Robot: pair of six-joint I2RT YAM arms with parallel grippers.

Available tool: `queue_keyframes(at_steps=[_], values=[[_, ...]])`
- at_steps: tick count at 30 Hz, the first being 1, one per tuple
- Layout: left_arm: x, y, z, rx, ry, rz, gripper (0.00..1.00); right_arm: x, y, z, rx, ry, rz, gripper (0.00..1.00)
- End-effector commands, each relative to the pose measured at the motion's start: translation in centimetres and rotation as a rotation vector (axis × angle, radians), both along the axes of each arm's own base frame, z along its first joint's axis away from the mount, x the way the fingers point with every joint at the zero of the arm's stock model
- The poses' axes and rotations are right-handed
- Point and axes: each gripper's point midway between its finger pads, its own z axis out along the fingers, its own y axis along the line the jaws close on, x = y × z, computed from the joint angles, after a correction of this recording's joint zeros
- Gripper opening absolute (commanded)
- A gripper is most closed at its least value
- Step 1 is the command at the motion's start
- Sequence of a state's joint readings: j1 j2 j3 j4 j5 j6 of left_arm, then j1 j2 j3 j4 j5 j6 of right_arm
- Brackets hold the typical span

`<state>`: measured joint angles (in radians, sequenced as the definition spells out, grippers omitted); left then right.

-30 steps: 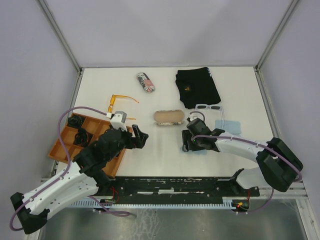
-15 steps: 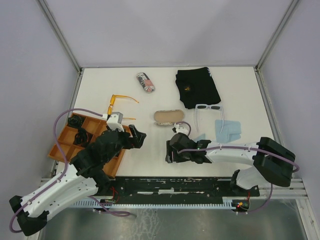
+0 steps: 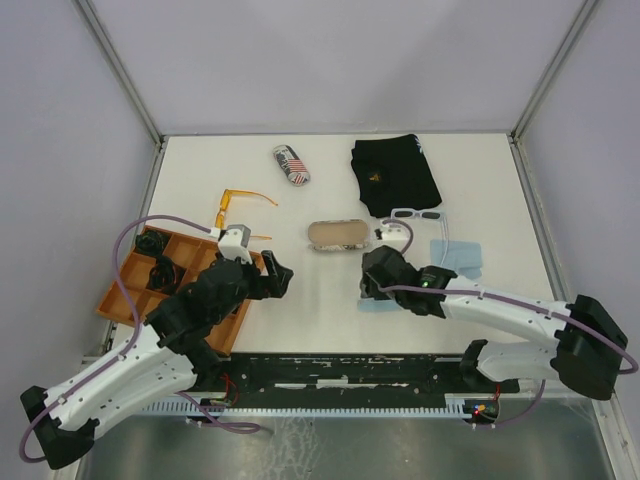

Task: Organize the sunglasses
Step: Adjust the glasses cleaning cloth at the center of the board.

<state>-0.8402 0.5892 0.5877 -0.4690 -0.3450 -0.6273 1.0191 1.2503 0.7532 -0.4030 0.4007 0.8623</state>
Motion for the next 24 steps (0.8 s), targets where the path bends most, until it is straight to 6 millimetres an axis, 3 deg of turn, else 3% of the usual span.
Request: queue_keyframes(at_steps=[1, 5, 18, 24], values=[[0.6, -1.4, 1.0, -0.05, -0.01, -0.015, 0.95, 0.4, -6.6, -1.2, -0.122, 0.036, -0.103, 0.56], [0.6, -2.0, 0.4, -0.04, 0.008, -0.034, 0.95, 0.1, -8.1, -2.1, -0.097, 0.091, -0.132, 0.56], [0.4, -2.0, 0.3, -0.042, 0.009, -0.048, 0.94, 0.1, -7.6, -5.9, 0.04, 0.207, -0.17, 0.51], [0.3, -1.9, 0.3, -0.043, 0.006, -0.047, 0.94, 0.5, -7.8, -6.5, 0.066, 0.212, -0.188, 0.46]])
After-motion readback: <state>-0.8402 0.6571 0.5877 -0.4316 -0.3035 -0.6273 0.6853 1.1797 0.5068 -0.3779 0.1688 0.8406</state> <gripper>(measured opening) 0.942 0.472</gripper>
